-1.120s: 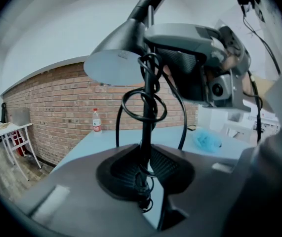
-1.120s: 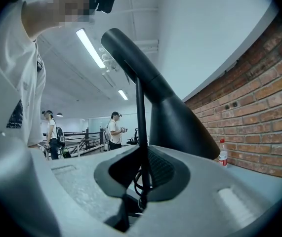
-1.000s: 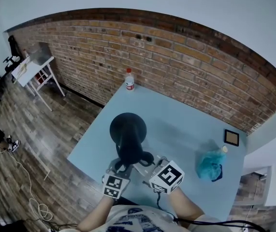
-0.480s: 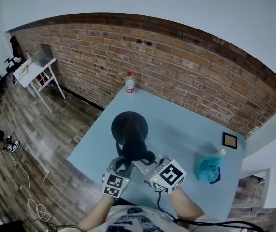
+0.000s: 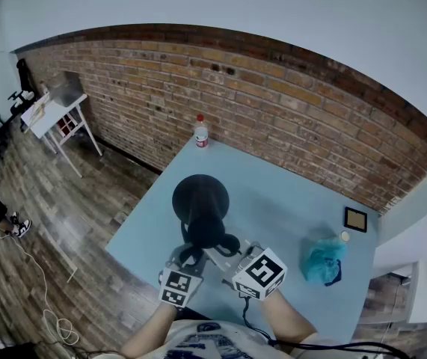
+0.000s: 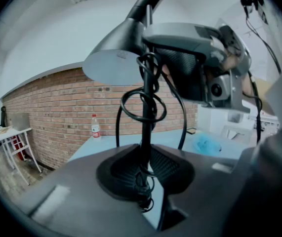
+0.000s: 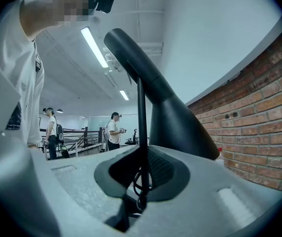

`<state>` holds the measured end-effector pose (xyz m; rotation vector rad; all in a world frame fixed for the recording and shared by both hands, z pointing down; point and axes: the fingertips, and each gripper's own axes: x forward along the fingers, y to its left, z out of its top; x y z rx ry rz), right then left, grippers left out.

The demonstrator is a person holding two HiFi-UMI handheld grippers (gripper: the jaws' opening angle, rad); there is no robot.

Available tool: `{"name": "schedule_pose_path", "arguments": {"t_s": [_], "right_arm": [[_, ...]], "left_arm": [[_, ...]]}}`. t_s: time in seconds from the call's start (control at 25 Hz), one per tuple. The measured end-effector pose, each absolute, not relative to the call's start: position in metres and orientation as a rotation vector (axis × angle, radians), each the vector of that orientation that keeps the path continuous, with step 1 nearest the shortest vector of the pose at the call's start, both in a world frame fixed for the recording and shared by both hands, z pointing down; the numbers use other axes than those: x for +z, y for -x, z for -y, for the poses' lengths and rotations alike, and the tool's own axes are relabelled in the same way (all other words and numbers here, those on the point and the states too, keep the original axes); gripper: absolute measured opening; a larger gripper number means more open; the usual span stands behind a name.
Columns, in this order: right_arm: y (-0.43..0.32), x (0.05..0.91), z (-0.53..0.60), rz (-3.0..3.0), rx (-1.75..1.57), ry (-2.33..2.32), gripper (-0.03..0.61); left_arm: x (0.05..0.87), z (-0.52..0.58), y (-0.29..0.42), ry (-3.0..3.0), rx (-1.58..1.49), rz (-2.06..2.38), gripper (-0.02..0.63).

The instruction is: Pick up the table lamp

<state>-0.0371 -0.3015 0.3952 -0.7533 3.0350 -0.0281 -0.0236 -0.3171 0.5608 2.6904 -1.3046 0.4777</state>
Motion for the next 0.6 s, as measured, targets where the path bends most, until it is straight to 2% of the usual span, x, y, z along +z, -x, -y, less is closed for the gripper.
{"name": "schedule_pose_path", "arguments": {"t_s": [0.6], "right_arm": [[0.0401,0.3993,0.2979,-3.044,-0.032,0.752,0.032]], "left_arm": [[0.5654,0.3127,0.0247,-2.687,0.485,1.287,0.063]]}}
